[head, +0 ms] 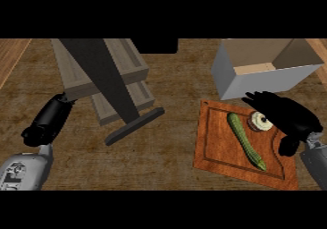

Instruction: Pick the cupcake from the cutting board and place it in the cardboard box

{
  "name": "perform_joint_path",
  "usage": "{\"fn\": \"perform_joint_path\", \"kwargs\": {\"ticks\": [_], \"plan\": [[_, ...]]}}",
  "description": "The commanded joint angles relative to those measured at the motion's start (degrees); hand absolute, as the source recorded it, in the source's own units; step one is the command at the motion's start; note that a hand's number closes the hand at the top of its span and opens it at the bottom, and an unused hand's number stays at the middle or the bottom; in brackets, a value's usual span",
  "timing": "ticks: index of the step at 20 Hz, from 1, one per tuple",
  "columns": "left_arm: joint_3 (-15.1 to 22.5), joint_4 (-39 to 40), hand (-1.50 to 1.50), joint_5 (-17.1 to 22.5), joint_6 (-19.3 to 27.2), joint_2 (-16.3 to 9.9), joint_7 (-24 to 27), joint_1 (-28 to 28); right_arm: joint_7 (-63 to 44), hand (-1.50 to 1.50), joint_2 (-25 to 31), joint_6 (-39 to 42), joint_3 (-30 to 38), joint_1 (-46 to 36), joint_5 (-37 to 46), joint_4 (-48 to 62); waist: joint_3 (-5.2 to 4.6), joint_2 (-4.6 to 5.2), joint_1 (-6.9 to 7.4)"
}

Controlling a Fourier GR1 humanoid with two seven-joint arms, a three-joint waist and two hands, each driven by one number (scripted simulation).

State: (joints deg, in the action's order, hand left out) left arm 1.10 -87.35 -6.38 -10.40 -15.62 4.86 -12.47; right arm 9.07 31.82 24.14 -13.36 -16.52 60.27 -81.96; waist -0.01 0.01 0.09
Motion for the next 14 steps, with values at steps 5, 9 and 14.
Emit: {"fn": "perform_joint_path", "kwargs": {"ticks": [5,9,14], "plan": [[-1.66,1.93,0.00,-1.44,-1.28,1.56,1.83,0.18,0.98,-1.50,-5.32,-0.63,0.61,-2.64,5.89,5.96,0.01,0.02,0.07],[-0.57,-4.96,0.00,-1.90,-2.10,1.90,-0.84,3.86,2.11,-1.50,-3.83,-4.66,2.89,0.81,8.06,7.37,0.02,-0.05,0.07],[-3.35,2.82,0.00,-1.54,-3.42,1.46,-1.40,-3.61,6.48,-1.50,-6.30,-9.82,4.56,-4.86,10.18,20.00,0.02,0.10,0.02]]}}
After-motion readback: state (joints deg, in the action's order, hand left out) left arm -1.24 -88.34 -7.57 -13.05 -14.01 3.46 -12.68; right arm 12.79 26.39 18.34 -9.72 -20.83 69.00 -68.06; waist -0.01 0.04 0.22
